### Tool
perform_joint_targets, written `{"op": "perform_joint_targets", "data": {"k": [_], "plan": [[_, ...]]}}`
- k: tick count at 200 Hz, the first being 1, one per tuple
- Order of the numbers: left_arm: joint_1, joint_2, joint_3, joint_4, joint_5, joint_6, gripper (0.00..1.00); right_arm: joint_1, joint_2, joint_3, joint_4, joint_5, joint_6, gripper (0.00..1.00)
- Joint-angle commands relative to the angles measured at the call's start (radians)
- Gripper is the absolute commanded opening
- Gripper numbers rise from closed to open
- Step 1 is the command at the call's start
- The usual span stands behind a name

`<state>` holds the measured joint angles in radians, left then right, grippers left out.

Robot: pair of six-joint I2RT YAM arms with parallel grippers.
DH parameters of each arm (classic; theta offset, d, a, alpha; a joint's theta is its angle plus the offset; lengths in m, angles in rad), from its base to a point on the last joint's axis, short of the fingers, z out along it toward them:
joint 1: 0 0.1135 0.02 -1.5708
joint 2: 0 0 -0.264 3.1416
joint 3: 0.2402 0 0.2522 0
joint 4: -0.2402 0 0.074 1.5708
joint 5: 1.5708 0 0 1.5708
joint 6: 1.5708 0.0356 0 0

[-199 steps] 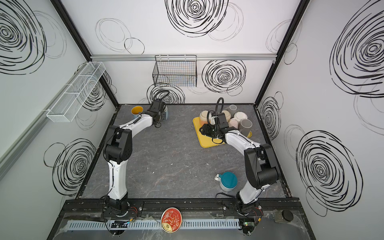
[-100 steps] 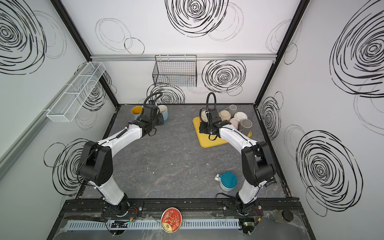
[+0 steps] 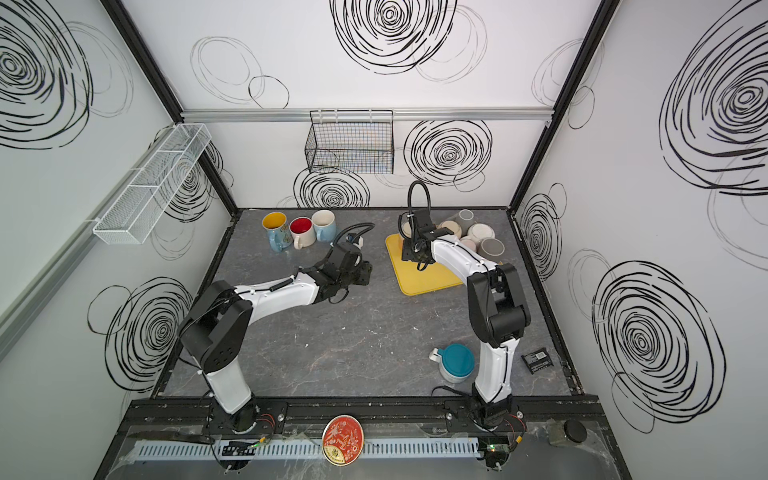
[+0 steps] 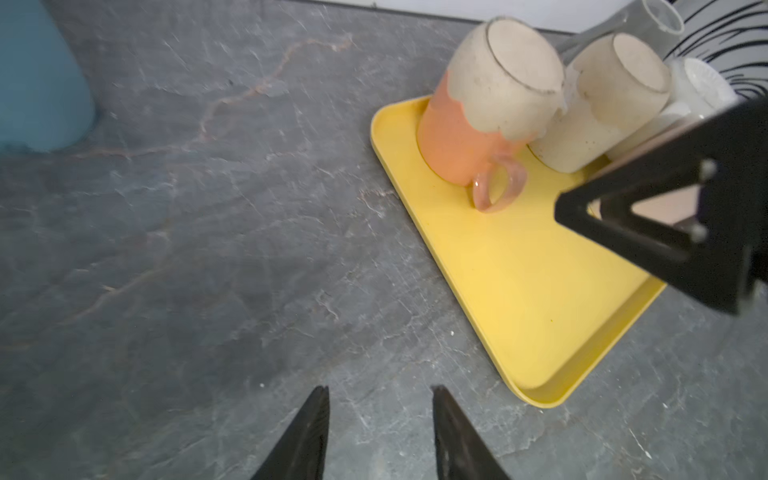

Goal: Turn the mug right side up
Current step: 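Release and withdraw the left gripper while the right moves over the pink mug, then lower the right gripper onto the pink-and-cream mug and grasp it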

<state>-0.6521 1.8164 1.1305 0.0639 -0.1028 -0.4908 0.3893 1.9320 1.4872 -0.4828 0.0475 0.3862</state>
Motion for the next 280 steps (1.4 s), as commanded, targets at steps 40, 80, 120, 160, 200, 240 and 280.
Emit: {"op": "perform_joint_targets", "data": {"k": [40, 80, 120, 160, 200, 240, 280], "plan": [[-0.05, -0.001, -0.036, 0.097, 0.032, -0.072, 0.44, -0.016, 0.138, 0.122, -0.014, 0.008, -0.004, 0.56], [-0.053, -0.017, -0.076, 0.118, 0.036, -0.081, 0.45, -0.015, 0.191, 0.166, -0.011, 0.037, -0.025, 0.55], [-0.054, -0.019, -0.086, 0.119, 0.04, -0.086, 0.45, -0.017, 0.208, 0.193, -0.039, 0.074, -0.06, 0.52], [-0.055, -0.02, -0.091, 0.124, 0.038, -0.087, 0.45, -0.017, 0.19, 0.183, -0.042, 0.093, -0.099, 0.37], [-0.056, -0.023, -0.094, 0.121, 0.037, -0.088, 0.45, -0.025, 0.193, 0.183, -0.041, 0.084, -0.102, 0.36], [-0.059, -0.027, -0.098, 0.113, 0.038, -0.089, 0.46, -0.025, 0.193, 0.179, -0.044, 0.068, -0.104, 0.27], [-0.059, -0.027, -0.099, 0.108, 0.047, -0.092, 0.47, -0.017, 0.117, 0.086, -0.013, 0.055, -0.11, 0.2]]}}
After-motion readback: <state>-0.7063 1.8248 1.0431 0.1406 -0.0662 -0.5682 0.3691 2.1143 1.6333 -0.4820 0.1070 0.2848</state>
